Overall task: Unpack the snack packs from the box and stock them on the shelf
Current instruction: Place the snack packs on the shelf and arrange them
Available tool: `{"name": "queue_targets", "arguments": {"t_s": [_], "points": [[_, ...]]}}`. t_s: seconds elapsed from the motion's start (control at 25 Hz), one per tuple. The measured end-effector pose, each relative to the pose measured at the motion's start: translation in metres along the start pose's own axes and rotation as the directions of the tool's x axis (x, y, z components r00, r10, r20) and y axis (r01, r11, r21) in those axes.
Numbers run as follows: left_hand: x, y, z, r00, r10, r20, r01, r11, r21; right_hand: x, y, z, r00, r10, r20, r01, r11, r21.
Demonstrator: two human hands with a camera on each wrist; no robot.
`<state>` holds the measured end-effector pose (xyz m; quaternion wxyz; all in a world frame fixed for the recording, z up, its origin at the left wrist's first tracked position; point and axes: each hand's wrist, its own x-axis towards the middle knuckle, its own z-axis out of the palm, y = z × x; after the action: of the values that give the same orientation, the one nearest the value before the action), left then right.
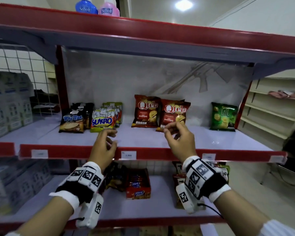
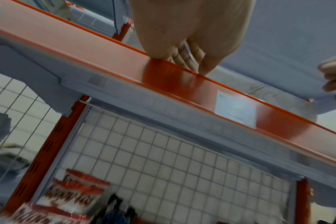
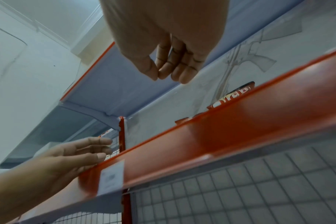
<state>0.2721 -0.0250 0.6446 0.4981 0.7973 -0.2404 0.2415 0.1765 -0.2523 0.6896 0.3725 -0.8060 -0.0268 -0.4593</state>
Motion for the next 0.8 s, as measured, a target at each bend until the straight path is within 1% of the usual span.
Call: {"name": "queue_targets", "arguments": {"t_s": [0.04, 0.12, 0.16, 0.24, 0.28, 0.32, 0.36, 0.4, 0.48, 0.52, 0.56, 0.64, 0.68, 0.8], "points": [[-0.013, 0.0, -0.003, 0.997, 0.067, -0.03, -0.068, 0.997, -0.03, -0.016, -0.003, 0.004, 1.0, 0.0, -0.004, 0.0, 1.0, 0.01], [-0.045, -0.008, -0.01, 0.983, 0.167, -0.069, -0.168, 0.986, 0.001, -0.056, -0.009, 0.014, 0.999, 0.041, 0.009, -0.041, 0.999, 0.025], [-0.061, -0.014, -0.011, 0.977, 0.196, -0.079, -0.197, 0.98, 0.004, -0.075, -0.011, 0.02, 0.997, 0.068, 0.028, -0.069, 0.997, 0.024], [-0.096, -0.033, -0.01, 0.983, 0.179, -0.049, -0.181, 0.982, -0.043, -0.115, -0.008, 0.032, 0.987, 0.142, 0.069, -0.143, 0.99, 0.01], [-0.114, -0.043, -0.006, 0.99, 0.14, -0.011, -0.14, 0.987, -0.082, -0.133, -0.005, 0.037, 0.981, 0.182, 0.071, -0.183, 0.983, 0.005], [-0.135, -0.055, -0.001, 0.996, 0.074, 0.042, -0.069, 0.99, -0.12, -0.152, 0.0, 0.042, 0.974, 0.216, 0.075, -0.217, 0.976, 0.004], [-0.154, -0.067, 0.005, 0.995, -0.002, 0.104, 0.015, 0.991, -0.132, -0.169, 0.004, 0.045, 0.965, 0.248, 0.083, -0.25, 0.968, 0.012], [-0.176, -0.08, 0.011, 0.983, -0.079, 0.168, 0.102, 0.986, -0.131, -0.187, 0.011, 0.049, 0.952, 0.288, 0.103, -0.291, 0.957, 0.019], [-0.214, -0.101, 0.023, 0.93, -0.234, 0.282, 0.282, 0.949, -0.143, -0.221, 0.026, 0.057, 0.909, 0.377, 0.18, -0.384, 0.923, 0.005], [-0.229, -0.111, 0.028, 0.891, -0.304, 0.336, 0.37, 0.916, -0.152, -0.236, 0.036, 0.061, 0.876, 0.425, 0.229, -0.434, 0.901, -0.013], [-0.242, -0.122, 0.034, 0.857, -0.352, 0.376, 0.428, 0.894, -0.137, -0.251, 0.046, 0.066, 0.837, 0.47, 0.279, -0.481, 0.876, -0.032], [-0.267, -0.142, 0.049, 0.796, -0.438, 0.418, 0.498, 0.866, -0.039, -0.277, 0.069, 0.077, 0.759, 0.539, 0.365, -0.554, 0.829, -0.071], [-0.276, -0.15, 0.055, 0.764, -0.483, 0.427, 0.536, 0.844, -0.003, -0.287, 0.078, 0.082, 0.733, 0.56, 0.386, -0.575, 0.813, -0.088], [-0.304, -0.177, 0.084, 0.707, -0.554, 0.439, 0.589, 0.806, 0.067, -0.326, 0.117, 0.097, 0.659, 0.616, 0.432, -0.63, 0.766, -0.131]]}}
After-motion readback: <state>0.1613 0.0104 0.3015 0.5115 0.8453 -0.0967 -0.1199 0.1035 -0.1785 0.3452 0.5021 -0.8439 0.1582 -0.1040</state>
